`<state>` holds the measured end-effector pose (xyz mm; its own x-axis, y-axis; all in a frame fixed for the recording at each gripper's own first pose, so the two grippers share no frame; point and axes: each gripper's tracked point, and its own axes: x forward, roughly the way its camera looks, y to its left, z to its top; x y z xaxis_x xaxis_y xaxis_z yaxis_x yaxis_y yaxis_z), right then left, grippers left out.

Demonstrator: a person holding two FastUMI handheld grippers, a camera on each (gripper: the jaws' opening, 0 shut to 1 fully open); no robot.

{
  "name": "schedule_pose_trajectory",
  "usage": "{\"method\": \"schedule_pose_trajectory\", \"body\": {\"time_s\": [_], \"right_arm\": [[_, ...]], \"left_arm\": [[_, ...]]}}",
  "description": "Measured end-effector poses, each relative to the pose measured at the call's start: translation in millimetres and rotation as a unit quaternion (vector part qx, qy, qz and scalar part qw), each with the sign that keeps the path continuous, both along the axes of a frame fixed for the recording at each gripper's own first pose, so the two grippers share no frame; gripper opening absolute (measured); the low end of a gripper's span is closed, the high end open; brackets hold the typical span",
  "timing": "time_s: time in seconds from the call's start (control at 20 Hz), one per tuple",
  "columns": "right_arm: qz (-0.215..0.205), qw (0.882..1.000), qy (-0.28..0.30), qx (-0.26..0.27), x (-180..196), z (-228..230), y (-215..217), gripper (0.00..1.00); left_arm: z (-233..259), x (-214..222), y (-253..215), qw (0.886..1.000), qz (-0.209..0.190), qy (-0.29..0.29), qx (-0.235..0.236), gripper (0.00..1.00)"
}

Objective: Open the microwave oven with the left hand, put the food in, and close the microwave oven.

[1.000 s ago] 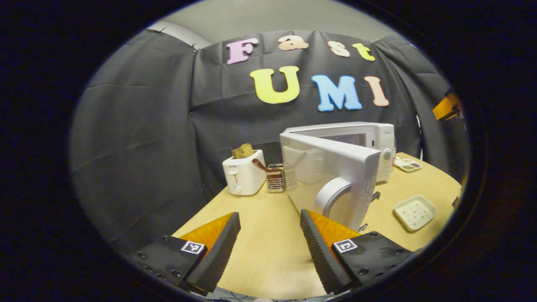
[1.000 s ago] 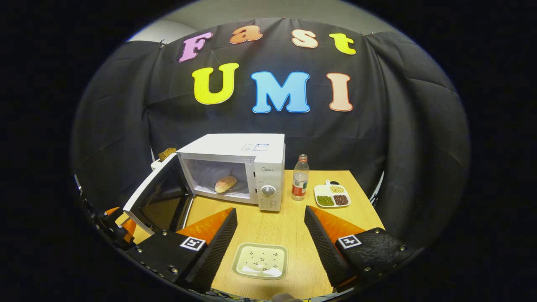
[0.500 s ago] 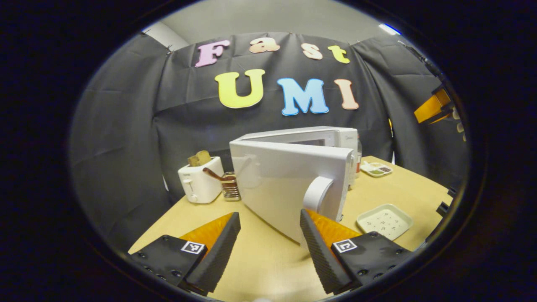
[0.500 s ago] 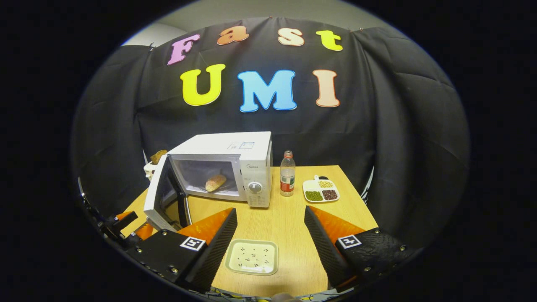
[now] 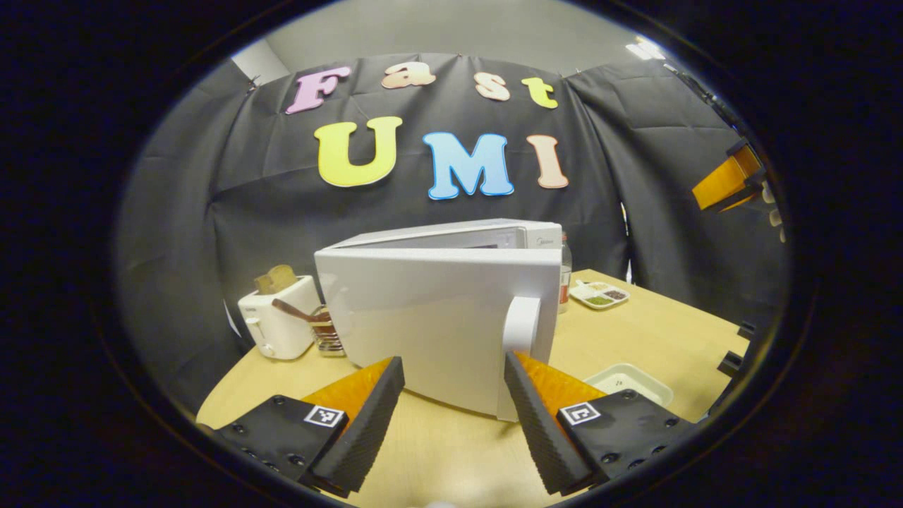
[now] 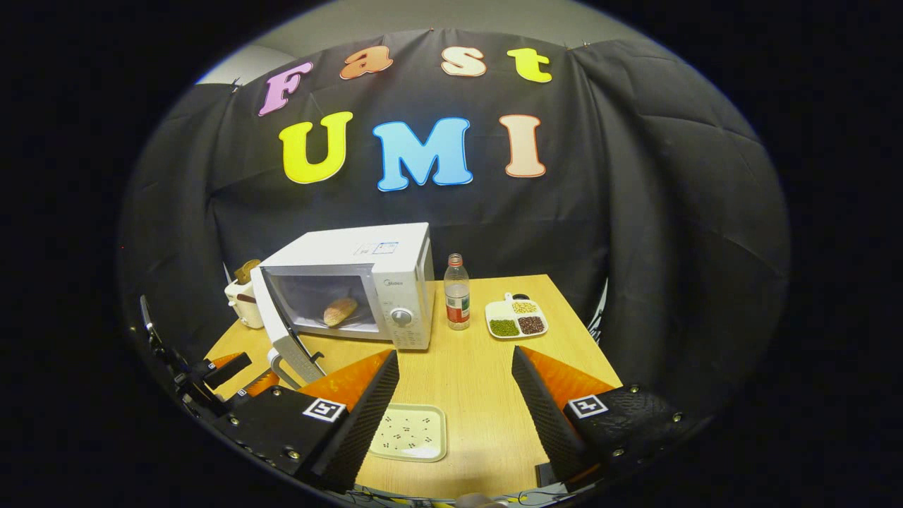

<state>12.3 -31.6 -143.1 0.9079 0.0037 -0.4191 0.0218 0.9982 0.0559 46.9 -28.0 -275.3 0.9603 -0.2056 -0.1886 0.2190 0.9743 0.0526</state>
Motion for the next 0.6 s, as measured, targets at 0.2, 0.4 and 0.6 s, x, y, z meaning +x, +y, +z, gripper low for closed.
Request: {"method": "schedule_pose_trajectory", "body": {"time_s": [0.2, 0.4, 0.6], "right_arm": [[-0.017, 1.0, 0.005, 0.009, 7.6, -2.4, -11.7, 0.99], [-0.021, 1.0, 0.012, 0.011, 14.4, -5.7, -19.8, 0.99], [-0.023, 1.0, 0.013, 0.009, 23.9, -7.4, -30.4, 0.99]], "left_arm": [[3.2, 30.8, -26.5, 1.0, -0.026, -0.007, 0.005, 0.95], [1.8, 61.3, -46.7, 0.999, -0.031, -0.007, -0.002, 0.95], [7.0, 91.5, -65.1, 1.0, -0.018, -0.013, 0.002, 0.95]]}}
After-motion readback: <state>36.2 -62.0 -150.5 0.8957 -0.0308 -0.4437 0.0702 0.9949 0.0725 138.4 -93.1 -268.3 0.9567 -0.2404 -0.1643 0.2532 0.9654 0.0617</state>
